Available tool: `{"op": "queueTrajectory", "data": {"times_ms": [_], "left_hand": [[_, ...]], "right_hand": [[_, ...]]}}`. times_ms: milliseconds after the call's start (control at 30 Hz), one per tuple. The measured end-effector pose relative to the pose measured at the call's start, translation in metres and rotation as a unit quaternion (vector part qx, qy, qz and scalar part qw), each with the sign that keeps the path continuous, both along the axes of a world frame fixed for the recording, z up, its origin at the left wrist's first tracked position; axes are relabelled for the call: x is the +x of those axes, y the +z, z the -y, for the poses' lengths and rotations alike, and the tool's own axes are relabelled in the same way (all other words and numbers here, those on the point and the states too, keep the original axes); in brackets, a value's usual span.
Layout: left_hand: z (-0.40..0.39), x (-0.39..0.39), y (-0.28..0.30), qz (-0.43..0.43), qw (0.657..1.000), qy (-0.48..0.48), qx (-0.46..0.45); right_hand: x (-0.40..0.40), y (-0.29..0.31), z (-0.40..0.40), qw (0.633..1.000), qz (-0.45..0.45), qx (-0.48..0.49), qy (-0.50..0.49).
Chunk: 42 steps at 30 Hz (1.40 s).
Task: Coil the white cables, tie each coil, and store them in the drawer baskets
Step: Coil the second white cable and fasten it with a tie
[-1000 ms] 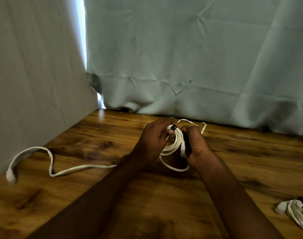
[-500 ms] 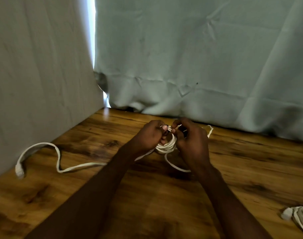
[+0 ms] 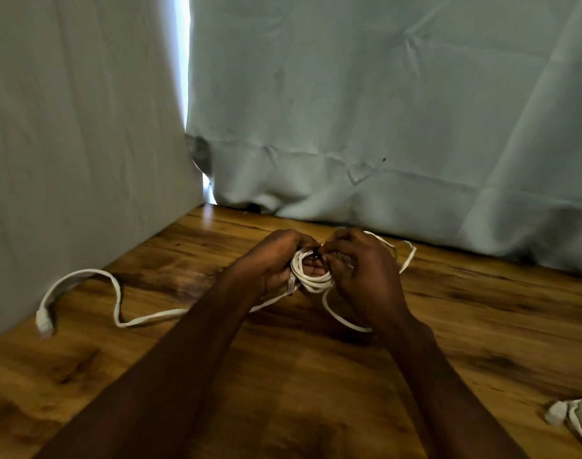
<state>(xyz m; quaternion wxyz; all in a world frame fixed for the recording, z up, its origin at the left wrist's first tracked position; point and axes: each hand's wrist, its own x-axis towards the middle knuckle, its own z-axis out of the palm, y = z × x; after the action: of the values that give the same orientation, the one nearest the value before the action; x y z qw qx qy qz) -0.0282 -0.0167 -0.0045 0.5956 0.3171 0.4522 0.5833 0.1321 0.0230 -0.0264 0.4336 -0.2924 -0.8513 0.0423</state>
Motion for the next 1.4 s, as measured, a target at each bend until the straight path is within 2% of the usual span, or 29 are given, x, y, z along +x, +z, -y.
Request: {"op": "queueTrajectory", "data": {"times_ms": [233,300,400,467,733,1000,1267,1400], "left_hand": [[0.002,-0.004,0.000,0.049,0.997,-0.032,-0.042],[0.002,-0.006,0.002,0.064,0.997,-0.038,-0.036],[0.003,-0.005,0.004,0.089,0.995,-0.047,-0.026],[0.005,-0.002,0.005,0.100,0.994,-0.040,-0.026],[0.008,0.008,0.005,0.136,0.990,-0.011,-0.027],[0.012,0.014,0.009,0.110,0.993,-0.027,0.026],[0.003,0.010,0.002,0.125,0.992,0.008,0.010],[-0.003,0.007,-0.003,0.106,0.994,0.025,0.008]], "right_hand": [[-0.001,-0.001,0.001,0.997,0.029,-0.019,-0.064],[-0.003,-0.003,0.001,0.998,-0.032,-0.047,-0.038],[-0.009,-0.005,0.003,0.979,-0.158,-0.126,0.011],[-0.012,-0.006,0.004,0.972,-0.185,-0.145,0.008],[-0.020,-0.008,0.014,0.967,-0.198,-0.153,-0.041],[-0.019,-0.008,0.014,0.967,-0.201,-0.125,-0.092],[-0.014,-0.005,0.011,0.980,-0.168,-0.049,-0.094],[-0.015,-0.003,0.015,0.971,-0.202,-0.067,-0.111]]}}
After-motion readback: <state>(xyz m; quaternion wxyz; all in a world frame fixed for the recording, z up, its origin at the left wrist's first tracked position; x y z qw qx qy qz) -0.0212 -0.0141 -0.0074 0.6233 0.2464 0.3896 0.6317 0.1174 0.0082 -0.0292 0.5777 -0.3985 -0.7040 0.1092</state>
